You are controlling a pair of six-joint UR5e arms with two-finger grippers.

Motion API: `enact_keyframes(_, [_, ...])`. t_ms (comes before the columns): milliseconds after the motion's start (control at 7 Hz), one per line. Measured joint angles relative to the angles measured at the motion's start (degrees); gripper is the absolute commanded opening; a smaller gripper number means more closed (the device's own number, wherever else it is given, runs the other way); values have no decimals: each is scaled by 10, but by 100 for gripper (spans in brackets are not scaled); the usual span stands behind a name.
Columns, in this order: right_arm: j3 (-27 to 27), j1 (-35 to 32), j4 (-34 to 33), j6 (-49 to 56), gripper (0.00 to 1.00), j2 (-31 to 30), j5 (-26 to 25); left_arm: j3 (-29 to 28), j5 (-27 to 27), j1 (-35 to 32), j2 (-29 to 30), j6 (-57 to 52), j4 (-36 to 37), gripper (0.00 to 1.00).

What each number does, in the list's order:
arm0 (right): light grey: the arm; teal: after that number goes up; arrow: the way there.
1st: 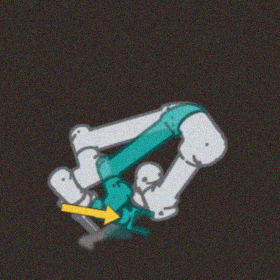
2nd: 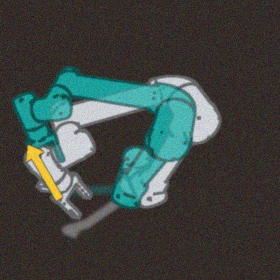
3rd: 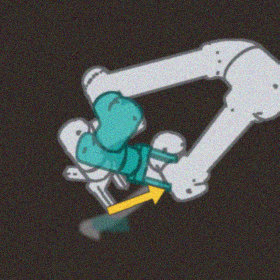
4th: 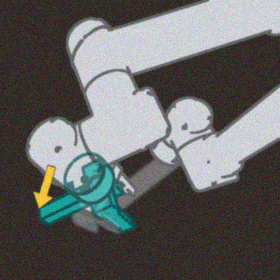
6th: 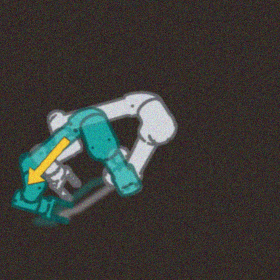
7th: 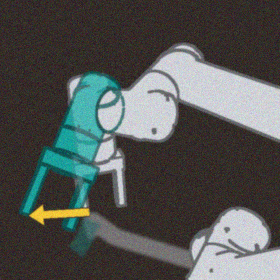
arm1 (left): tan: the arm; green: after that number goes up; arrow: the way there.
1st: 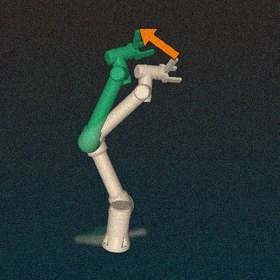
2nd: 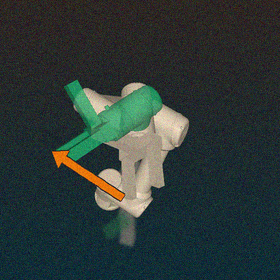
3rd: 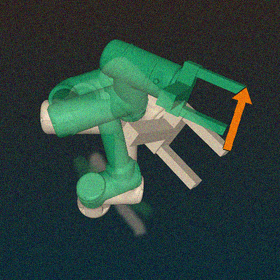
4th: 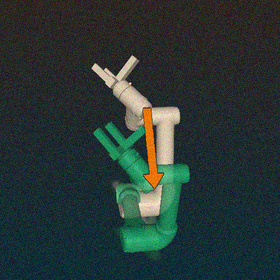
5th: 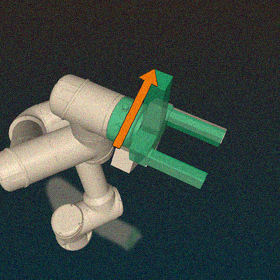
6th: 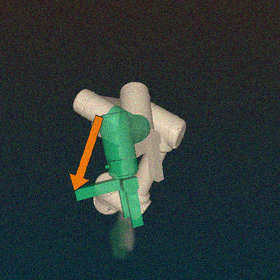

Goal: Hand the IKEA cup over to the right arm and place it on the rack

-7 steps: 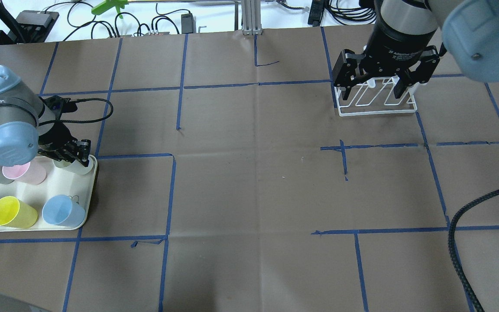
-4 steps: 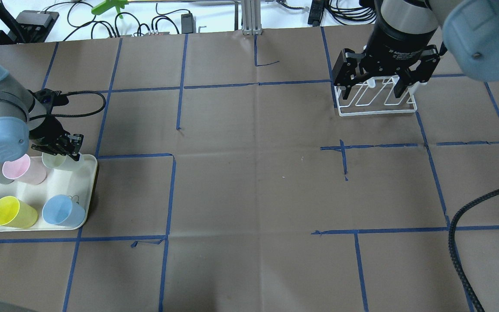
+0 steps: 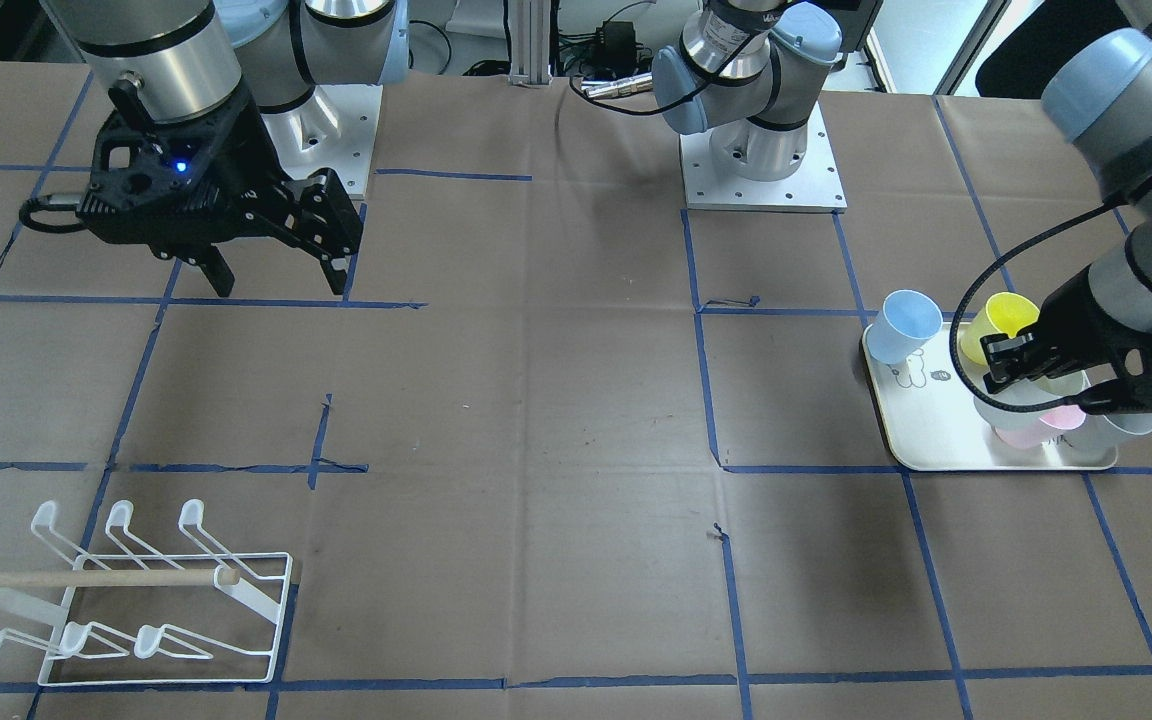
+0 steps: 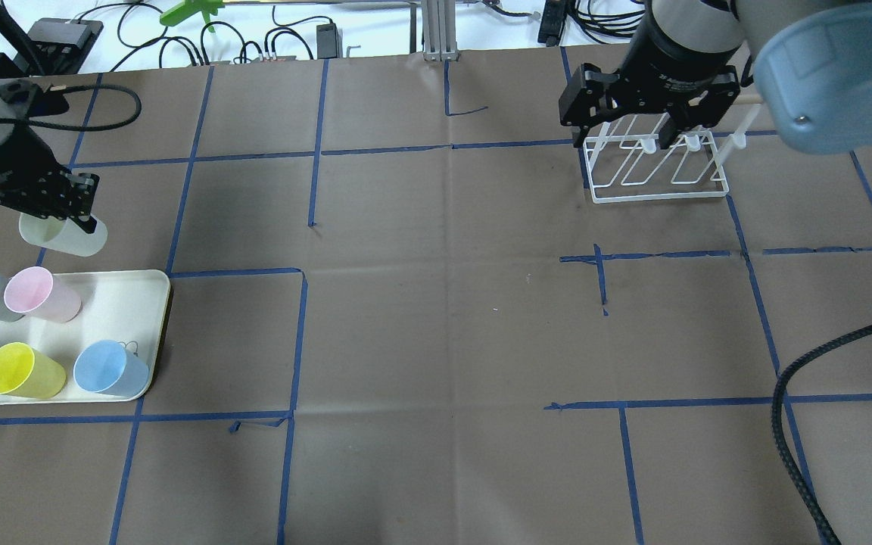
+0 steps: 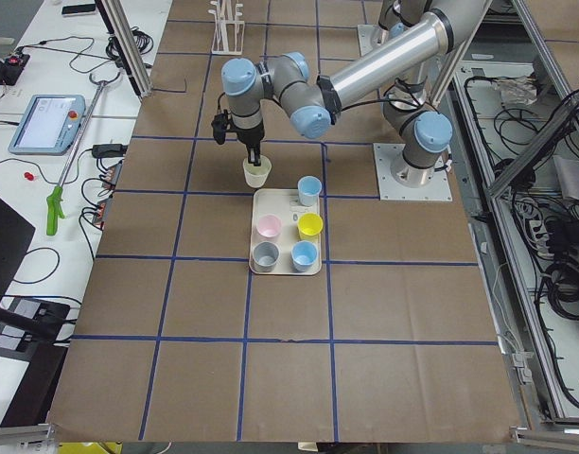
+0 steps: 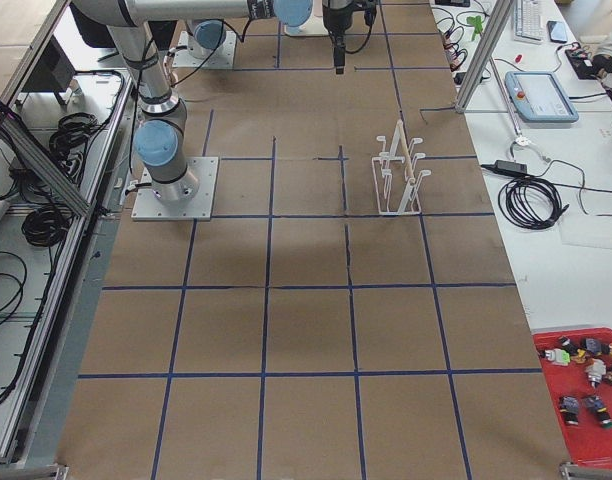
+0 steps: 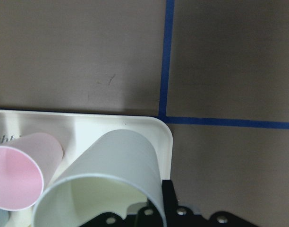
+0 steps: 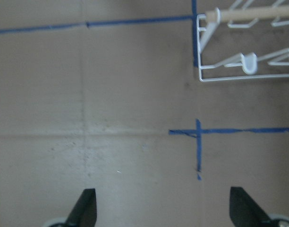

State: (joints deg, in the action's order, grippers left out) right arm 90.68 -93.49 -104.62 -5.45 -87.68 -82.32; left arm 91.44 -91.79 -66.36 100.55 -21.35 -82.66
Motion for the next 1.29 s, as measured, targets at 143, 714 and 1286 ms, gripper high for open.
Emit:
enact_keyframes(143, [18, 1, -92, -8, 99, 15, 53, -53, -1, -15, -2, 7, -59, 0])
enact_keyframes(714, [105, -1, -452, -341, 100, 67, 254, -105, 53, -48, 7, 9, -86, 0])
enact_keyframes(1286, [162, -6, -588, -733, 100, 92, 323, 11, 238, -94, -16, 9, 180, 0])
